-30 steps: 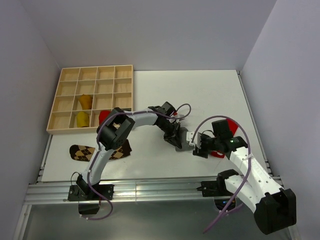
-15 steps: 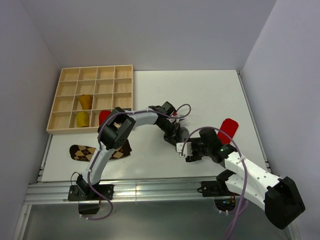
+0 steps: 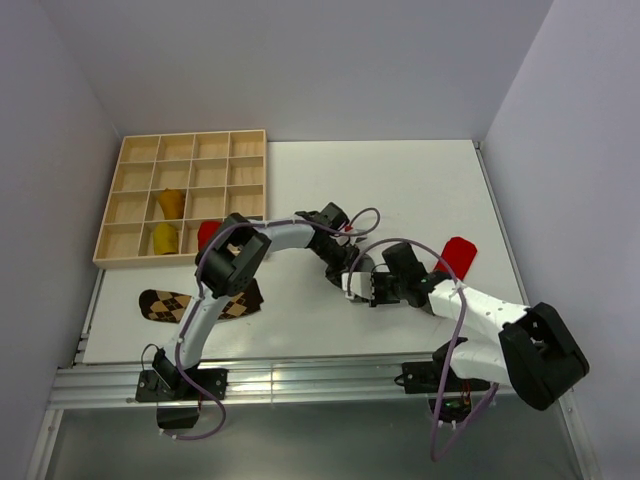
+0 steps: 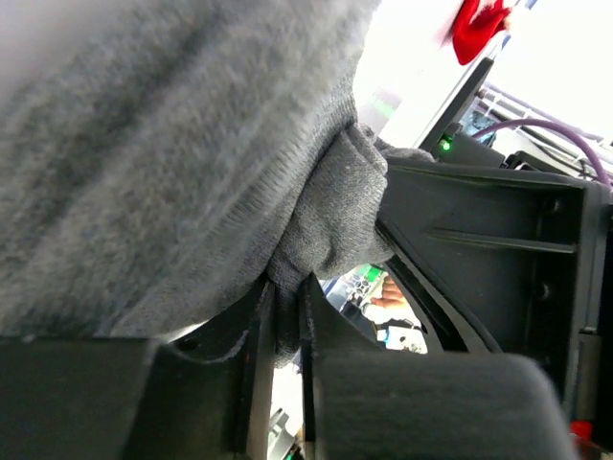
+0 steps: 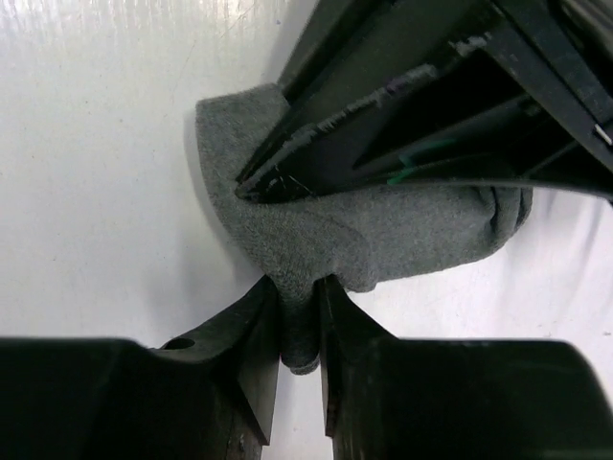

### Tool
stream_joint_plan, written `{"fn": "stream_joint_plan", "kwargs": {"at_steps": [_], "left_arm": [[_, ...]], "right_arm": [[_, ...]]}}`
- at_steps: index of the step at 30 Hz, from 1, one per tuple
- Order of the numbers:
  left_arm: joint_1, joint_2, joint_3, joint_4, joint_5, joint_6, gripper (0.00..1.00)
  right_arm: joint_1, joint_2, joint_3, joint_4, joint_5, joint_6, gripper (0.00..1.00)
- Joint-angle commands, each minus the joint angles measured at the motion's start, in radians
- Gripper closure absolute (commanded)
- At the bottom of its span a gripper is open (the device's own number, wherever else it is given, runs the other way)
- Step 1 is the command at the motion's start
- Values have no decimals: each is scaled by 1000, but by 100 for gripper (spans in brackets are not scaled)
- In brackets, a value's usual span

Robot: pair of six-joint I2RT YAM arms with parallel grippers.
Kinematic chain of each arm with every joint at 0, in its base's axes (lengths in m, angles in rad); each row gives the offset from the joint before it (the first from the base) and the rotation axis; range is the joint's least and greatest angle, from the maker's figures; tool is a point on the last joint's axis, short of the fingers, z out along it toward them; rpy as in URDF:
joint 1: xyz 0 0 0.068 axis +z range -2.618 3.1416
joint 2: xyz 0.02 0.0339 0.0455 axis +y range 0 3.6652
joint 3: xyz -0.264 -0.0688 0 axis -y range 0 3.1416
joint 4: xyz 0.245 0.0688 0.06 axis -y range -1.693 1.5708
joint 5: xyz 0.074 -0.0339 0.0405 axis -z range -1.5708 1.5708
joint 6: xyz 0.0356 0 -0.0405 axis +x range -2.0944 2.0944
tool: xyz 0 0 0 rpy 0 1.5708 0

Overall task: Roll the socks
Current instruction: Roll the sock at the center of the board.

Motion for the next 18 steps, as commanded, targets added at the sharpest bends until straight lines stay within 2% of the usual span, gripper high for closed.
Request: {"fn": "stream_joint_plan", "kwargs": {"at_steps": [1, 3, 4, 6, 10, 18], "left_arm": [[24, -49, -87, 95, -83, -9, 80], [33, -86, -127, 148, -106, -47, 76], [39, -126, -175, 213, -146, -61, 71], [44, -166, -223, 286, -174, -104, 68], [48, -285, -373, 475, -244, -161, 60], [50, -486, -618, 748, -572, -148, 59]], "right_arm": [[-1, 29, 75, -90, -27, 29, 75], [-9, 66, 134, -190, -56, 33, 76], [-15, 87, 164, -236, -71, 32, 77], [-33, 161, 251, -375, -135, 20, 78], [-82, 259, 349, -529, -192, -8, 78], [-161, 517, 550, -775, -245, -19, 78]]}}
